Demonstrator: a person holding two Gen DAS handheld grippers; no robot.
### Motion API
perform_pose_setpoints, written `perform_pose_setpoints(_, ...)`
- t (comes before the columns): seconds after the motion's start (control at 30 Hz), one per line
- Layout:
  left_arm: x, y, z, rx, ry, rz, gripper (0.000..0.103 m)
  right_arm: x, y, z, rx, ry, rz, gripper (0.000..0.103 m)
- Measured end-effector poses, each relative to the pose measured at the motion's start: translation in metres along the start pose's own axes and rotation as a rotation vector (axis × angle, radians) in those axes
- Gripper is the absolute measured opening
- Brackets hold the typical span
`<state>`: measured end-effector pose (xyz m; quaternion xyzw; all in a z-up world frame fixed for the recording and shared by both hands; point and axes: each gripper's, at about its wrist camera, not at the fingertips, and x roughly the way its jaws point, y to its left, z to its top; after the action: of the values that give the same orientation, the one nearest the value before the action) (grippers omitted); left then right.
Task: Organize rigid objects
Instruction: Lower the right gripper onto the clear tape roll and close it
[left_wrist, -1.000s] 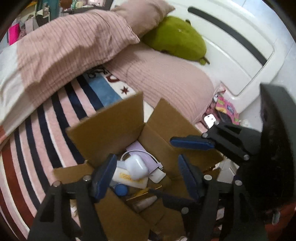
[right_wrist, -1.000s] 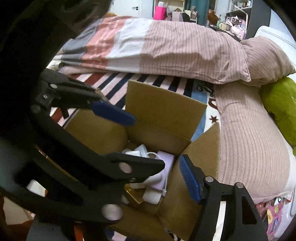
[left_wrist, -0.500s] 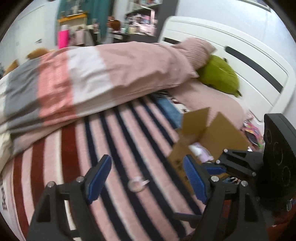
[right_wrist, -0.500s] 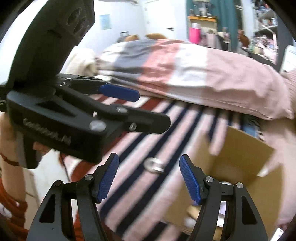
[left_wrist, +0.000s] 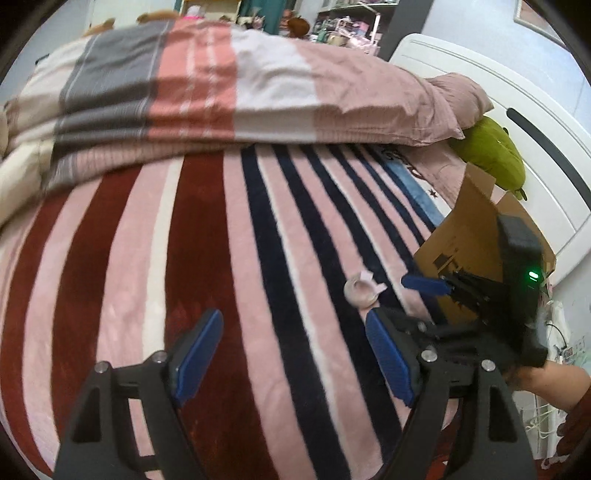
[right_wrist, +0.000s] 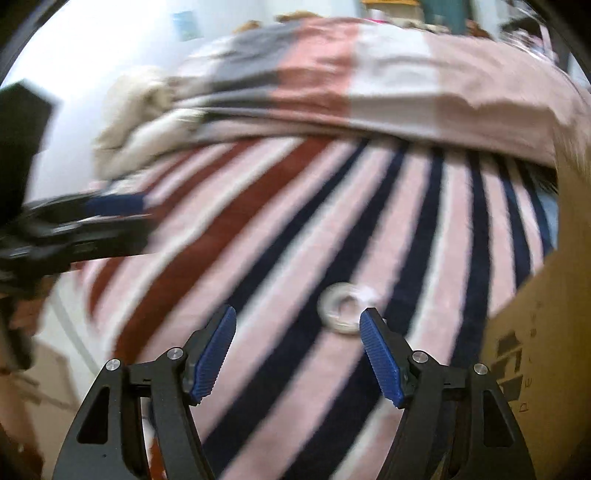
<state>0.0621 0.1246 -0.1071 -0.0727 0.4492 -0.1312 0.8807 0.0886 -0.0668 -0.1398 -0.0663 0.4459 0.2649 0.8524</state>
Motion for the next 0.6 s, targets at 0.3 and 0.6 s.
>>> perform_pose_setpoints(0.3,0.005,0.006,-0.008,-0.025,0.014,0.001,0.077,0.036,-0.015,-0.010,-0.038,0.011,-0.031,0.065)
perform_pose_setpoints(0.6,0.009,-0.011,0.001,0.006,0.028,-0.055,0.077,0.021,0.000,-0.010,-0.150,-0.040,-0.045,0.036)
